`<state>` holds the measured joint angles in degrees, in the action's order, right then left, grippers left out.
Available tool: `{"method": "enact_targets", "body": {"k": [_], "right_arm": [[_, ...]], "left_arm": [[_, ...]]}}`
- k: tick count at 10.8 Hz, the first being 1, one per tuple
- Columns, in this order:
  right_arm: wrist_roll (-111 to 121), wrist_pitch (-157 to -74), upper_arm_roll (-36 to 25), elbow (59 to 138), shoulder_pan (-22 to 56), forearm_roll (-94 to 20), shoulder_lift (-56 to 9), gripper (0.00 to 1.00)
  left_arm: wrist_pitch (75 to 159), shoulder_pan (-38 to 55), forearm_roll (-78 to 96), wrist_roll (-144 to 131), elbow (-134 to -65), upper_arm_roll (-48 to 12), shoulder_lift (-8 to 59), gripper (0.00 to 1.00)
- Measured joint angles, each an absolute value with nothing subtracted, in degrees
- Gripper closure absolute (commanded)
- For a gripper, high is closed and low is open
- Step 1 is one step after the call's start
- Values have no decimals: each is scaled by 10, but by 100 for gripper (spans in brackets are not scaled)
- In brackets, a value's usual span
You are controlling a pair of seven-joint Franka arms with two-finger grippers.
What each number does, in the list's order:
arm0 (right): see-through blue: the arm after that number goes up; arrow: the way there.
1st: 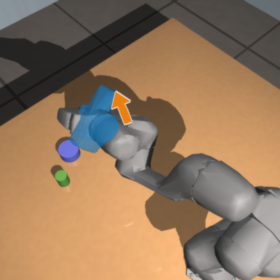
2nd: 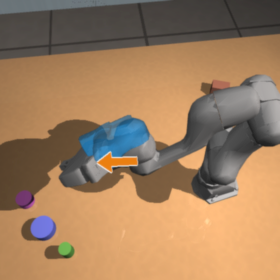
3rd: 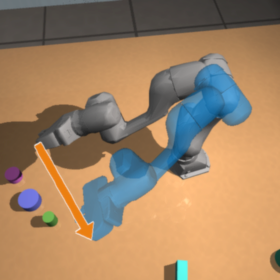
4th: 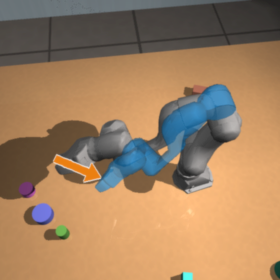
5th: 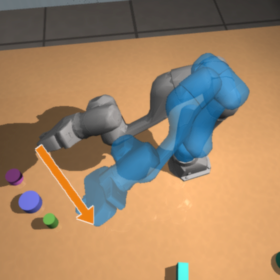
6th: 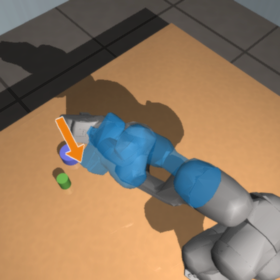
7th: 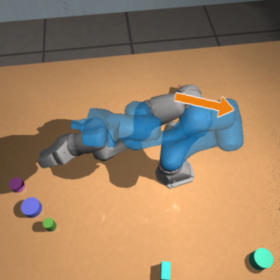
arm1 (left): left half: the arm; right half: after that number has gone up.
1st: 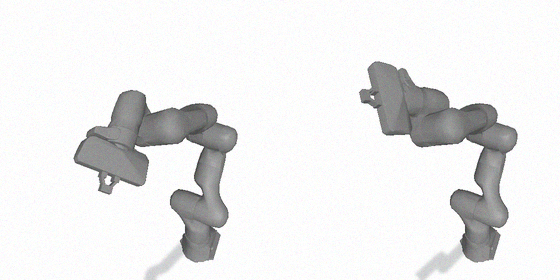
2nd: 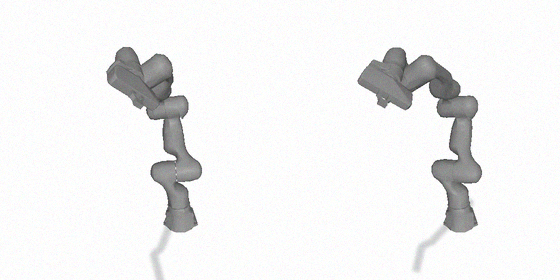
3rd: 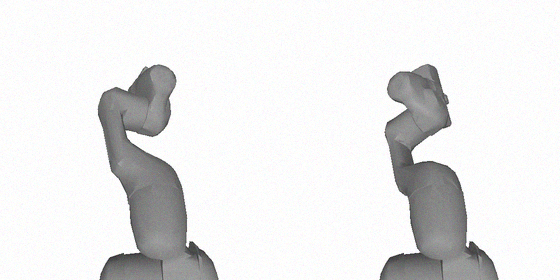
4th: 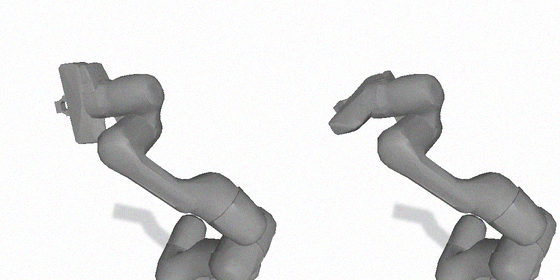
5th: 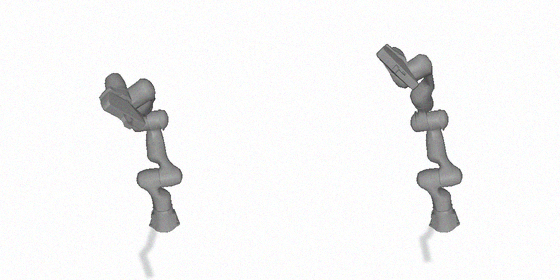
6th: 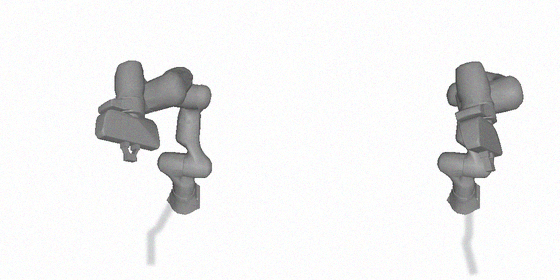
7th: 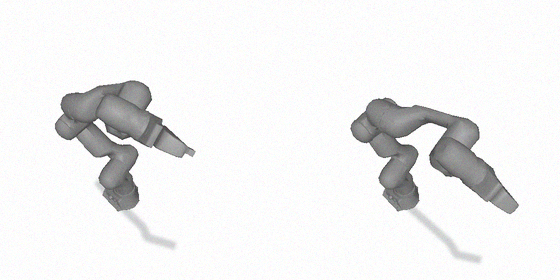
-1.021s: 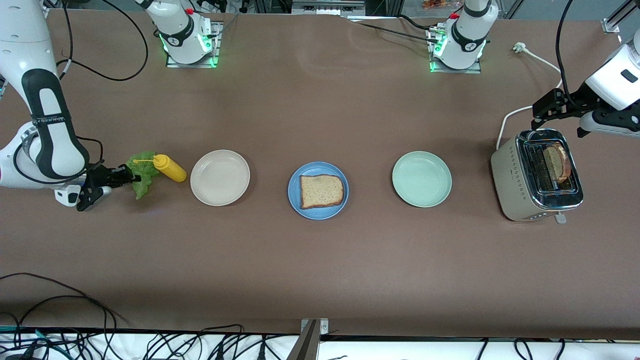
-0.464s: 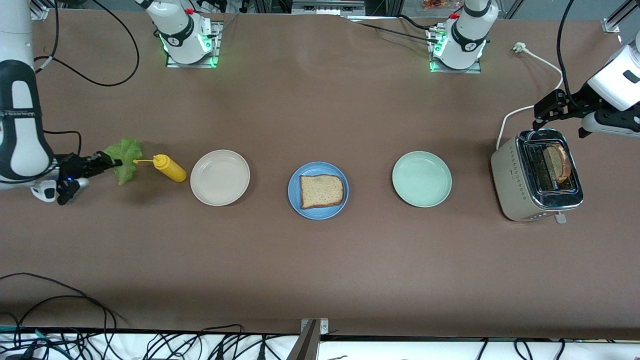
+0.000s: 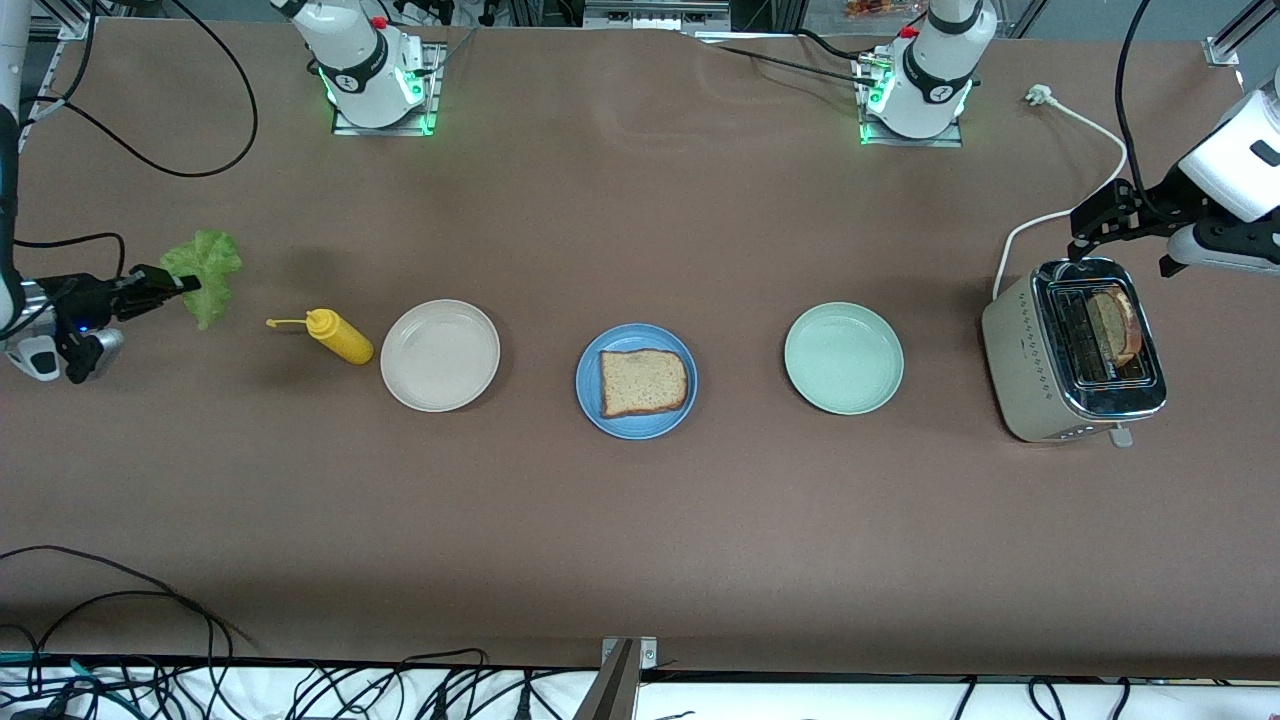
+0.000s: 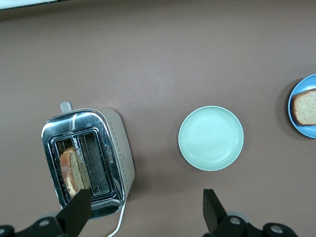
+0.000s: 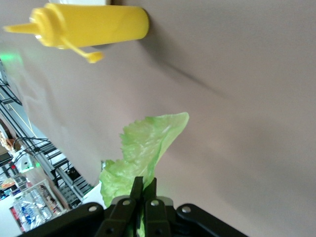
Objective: Make sandwich in blue plate with both arms
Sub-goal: 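Lift the lettuce leaf with the right gripper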
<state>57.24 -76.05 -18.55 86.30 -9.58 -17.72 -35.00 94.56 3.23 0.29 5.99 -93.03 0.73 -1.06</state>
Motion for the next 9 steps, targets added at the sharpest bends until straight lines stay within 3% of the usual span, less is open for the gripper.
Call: {"method": "enact_targets", "body": {"k": [4, 9], "right_arm": [[447, -642, -179, 768, -56, -173, -336, 100], [241, -635, -173, 735, 38, -229, -325, 100]], "left_arm": [[946, 30, 3, 60, -928, 8, -11, 0], [946, 30, 3, 60, -928, 9, -11, 0]]}}
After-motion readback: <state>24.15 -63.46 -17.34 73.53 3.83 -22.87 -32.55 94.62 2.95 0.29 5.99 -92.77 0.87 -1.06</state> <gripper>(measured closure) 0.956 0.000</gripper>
